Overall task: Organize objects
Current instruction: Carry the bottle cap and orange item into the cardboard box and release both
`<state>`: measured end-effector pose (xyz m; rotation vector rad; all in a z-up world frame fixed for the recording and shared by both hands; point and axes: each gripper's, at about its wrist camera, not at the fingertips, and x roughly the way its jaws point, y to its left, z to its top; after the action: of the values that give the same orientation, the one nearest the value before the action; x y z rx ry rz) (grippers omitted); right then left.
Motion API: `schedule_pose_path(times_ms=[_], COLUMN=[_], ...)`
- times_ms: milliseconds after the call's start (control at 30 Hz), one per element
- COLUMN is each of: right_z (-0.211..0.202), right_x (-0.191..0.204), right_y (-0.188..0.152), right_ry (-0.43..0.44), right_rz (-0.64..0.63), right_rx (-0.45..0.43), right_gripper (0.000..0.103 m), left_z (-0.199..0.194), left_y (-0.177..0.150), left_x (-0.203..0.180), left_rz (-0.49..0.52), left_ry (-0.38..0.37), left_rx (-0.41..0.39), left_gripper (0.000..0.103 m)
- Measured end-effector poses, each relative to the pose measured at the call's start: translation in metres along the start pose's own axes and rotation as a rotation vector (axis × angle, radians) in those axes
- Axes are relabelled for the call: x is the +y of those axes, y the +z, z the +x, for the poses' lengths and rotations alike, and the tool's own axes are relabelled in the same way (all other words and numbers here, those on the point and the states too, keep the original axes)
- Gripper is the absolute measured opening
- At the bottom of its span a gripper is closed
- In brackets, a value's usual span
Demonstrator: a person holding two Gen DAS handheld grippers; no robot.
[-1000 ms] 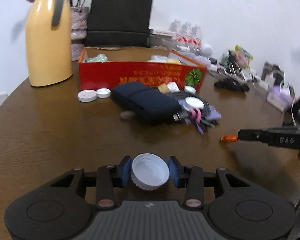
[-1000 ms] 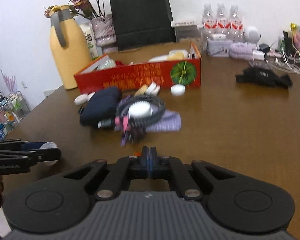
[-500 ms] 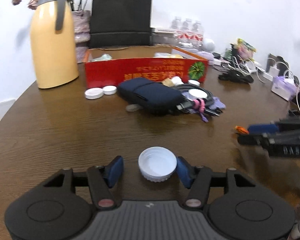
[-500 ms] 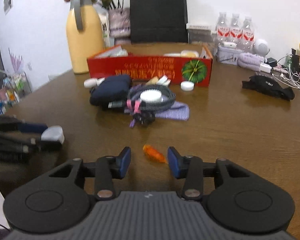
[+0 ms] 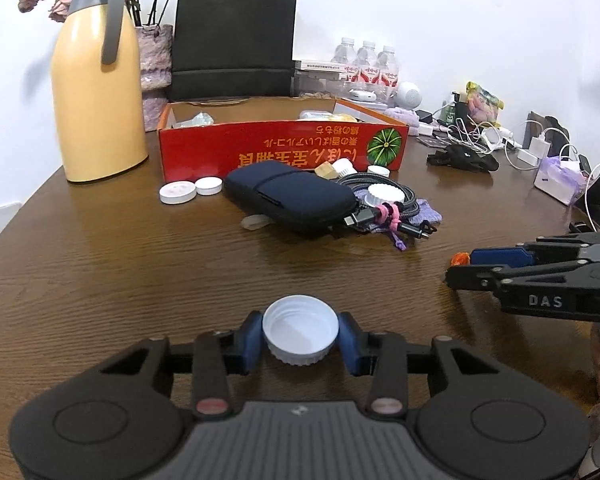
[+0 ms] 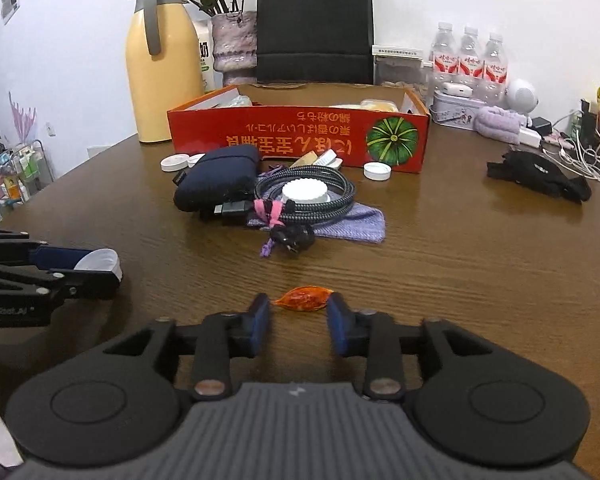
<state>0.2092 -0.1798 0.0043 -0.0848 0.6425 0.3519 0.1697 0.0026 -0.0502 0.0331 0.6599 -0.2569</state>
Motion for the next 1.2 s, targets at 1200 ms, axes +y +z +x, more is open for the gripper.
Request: schedule_pose_path(times_ms=[1200], right_z=[0.130], right_x=[-0.052], right_y=[0.240], right_ry=[0.144], right_rz=[-0.107], right_rx=[-0.105], right_gripper=[0.040], left_z=[0.177], left_y=[0.253], left_x=[0.080], left_rz=[0.000], left_ry=[-0.037], left_rx=[0.037], left_gripper=[0.039])
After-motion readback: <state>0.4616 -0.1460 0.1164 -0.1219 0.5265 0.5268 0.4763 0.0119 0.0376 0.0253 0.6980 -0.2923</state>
